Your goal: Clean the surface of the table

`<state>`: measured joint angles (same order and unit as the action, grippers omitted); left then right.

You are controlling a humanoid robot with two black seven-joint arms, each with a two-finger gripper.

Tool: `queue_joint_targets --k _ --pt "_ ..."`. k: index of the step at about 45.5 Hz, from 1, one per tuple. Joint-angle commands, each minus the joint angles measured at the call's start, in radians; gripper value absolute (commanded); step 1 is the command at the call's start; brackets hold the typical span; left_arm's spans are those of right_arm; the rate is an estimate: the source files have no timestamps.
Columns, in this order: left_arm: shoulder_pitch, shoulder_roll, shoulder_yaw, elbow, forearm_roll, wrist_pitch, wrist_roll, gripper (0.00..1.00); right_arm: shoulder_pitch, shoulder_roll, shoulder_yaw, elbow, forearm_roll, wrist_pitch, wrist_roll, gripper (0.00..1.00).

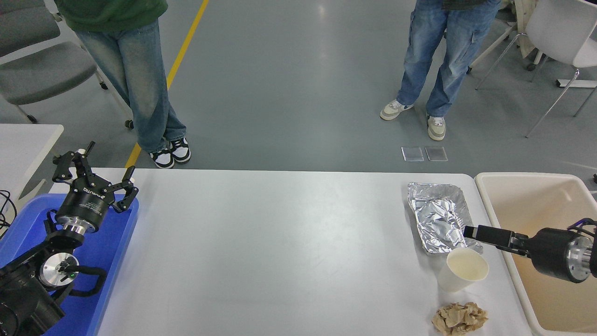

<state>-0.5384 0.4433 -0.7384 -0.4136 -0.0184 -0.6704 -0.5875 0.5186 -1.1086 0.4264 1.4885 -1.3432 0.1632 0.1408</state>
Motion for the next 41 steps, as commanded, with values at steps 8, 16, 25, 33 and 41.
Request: queue_joint_targets --k 8,16,25,33,41 --pt "0.000 0.000 0.001 -0.001 0.000 0.000 0.000 1.00 0.026 0.012 -0.086 -0.085 -0.238 -0.001 0.003 0.98" --pt "0.000 0.000 0.001 0.001 0.000 0.000 0.000 1.00 0.046 0.111 -0.129 -0.206 -0.235 -0.014 0.006 0.98" --pt "0.000 0.000 -0.001 -0.001 0.000 0.000 0.000 1.00 0.069 0.138 -0.132 -0.214 -0.226 -0.016 0.006 0.99" --pt "0.000 0.000 -0.001 -0.001 0.000 0.000 0.000 1.00 0.078 0.153 -0.135 -0.214 -0.226 -0.010 0.005 0.99" --pt "-0.002 0.000 0.001 0.001 0.000 0.000 0.000 1.00 0.092 0.162 -0.161 -0.214 -0.235 -0.011 0.006 0.94"
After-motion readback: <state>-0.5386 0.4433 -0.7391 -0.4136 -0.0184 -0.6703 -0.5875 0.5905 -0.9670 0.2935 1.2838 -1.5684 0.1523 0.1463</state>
